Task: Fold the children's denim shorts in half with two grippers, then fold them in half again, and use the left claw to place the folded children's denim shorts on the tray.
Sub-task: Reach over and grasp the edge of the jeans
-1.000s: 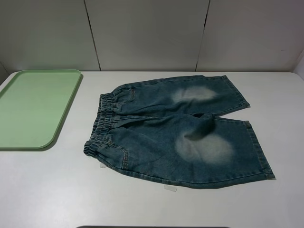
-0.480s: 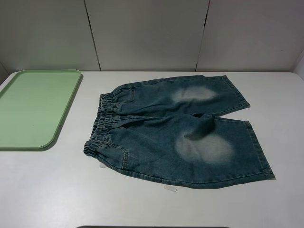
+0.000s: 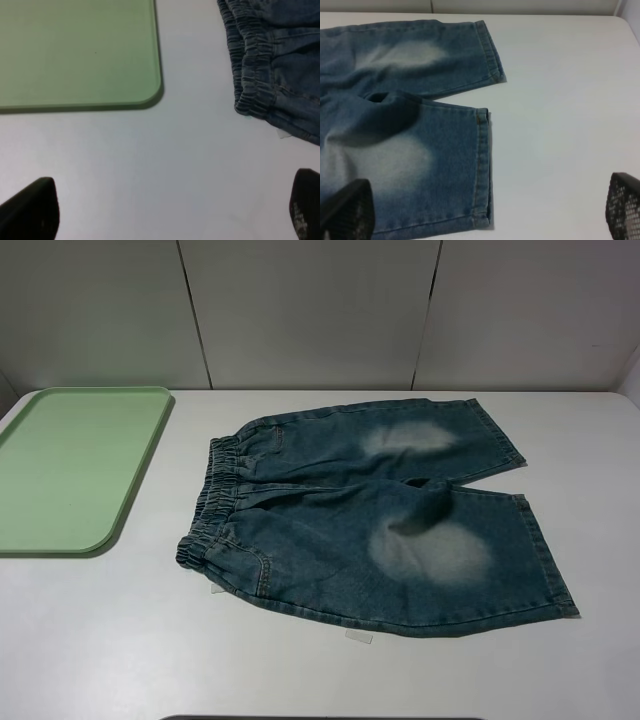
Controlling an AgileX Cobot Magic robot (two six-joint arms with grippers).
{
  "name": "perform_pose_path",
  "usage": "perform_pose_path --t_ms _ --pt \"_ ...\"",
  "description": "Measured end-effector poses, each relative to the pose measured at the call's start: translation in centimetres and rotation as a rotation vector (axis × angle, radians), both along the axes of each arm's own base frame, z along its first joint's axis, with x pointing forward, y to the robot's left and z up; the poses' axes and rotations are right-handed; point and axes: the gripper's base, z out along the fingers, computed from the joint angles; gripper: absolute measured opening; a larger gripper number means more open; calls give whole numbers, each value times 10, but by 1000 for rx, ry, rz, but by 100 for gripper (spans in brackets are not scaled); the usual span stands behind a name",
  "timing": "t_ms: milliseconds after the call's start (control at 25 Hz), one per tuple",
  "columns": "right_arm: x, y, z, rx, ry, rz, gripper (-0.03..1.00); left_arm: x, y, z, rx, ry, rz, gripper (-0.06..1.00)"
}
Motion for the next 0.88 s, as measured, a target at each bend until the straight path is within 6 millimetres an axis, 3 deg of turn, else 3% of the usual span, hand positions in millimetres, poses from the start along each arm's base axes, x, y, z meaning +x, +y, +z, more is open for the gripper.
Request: perform_pose_path --t_ms 280,440,680,800,880 --pt "-1 0 1 0 6 0 70 0 0 2 14 -11 -10 91" --pt "5 1 14 1 99 6 70 3 0 26 39 -19 -26 91" --pt "53 5 39 -79 296 85 70 43 -9 74 191 106 -169 91" --pt "85 11 41 -105 392 154 70 68 -23 88 264 141 -315 91" --pt "105 20 38 -149 459 228 70 85 -37 88 351 197 -418 91"
